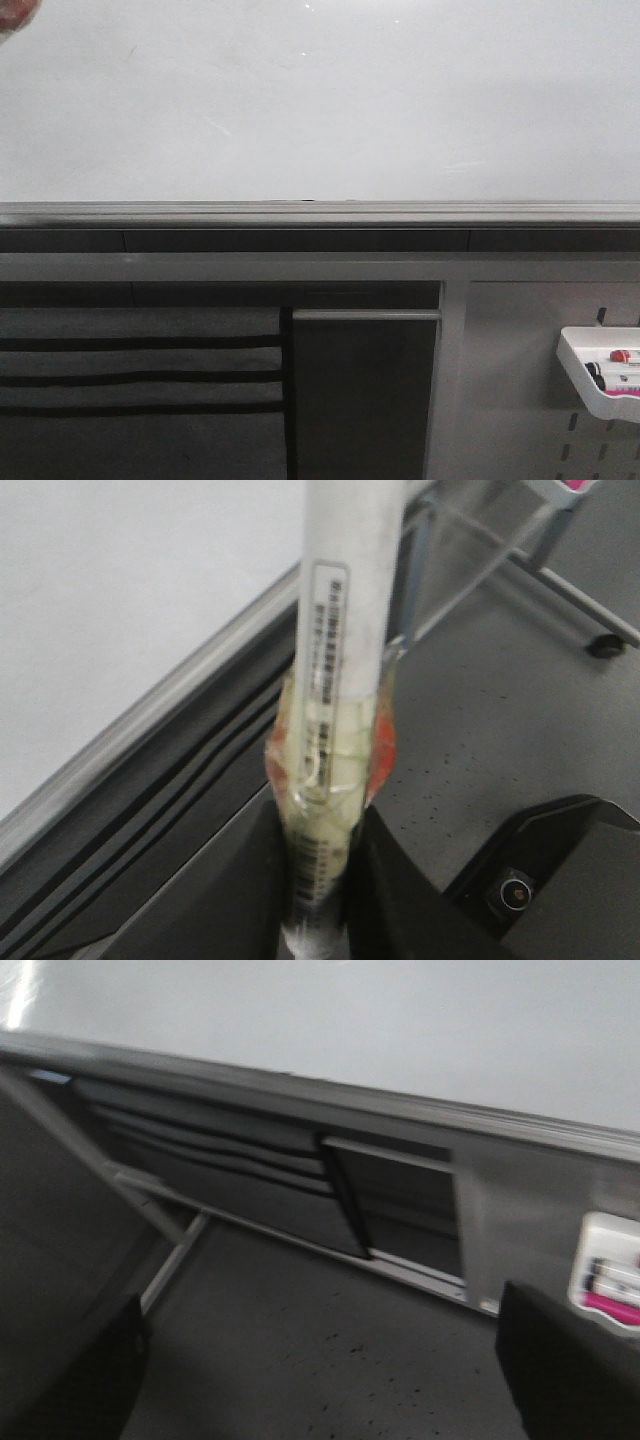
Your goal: Write number 3 on whiteboard
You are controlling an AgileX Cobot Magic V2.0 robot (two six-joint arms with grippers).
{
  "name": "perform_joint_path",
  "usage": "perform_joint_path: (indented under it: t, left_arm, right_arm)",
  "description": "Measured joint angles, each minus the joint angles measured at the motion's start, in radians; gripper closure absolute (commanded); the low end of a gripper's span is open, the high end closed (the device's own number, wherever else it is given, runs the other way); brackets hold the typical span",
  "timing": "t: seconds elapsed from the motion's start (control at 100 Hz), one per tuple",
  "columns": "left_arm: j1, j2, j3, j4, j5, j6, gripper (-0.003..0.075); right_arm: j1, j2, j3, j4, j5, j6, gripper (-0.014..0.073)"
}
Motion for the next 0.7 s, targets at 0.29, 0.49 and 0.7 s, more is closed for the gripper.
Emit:
perform_joint_path:
  t: [0.29,0.49,0.7]
  left_arm:
    - [-0.128,-0.022,-0.002,-0.287,0.151,0.264,0.0738]
    - [-0.209,-0.016,-0.002,-0.322,0.157,0.304,0.0738]
    - [-0.23,0.022,-0.002,-0.324,0.157,0.311,0.0738]
  right_arm:
    - [0.002,0.26,-0.177,0.206,0.267,-0.375,-0.0041]
    - [0.111,0.359,-0.296,0.235,0.314,-0.466,-0.0041]
    - [0.303,0.467,-0.397,0.238,0.296,-0.477,-0.0041]
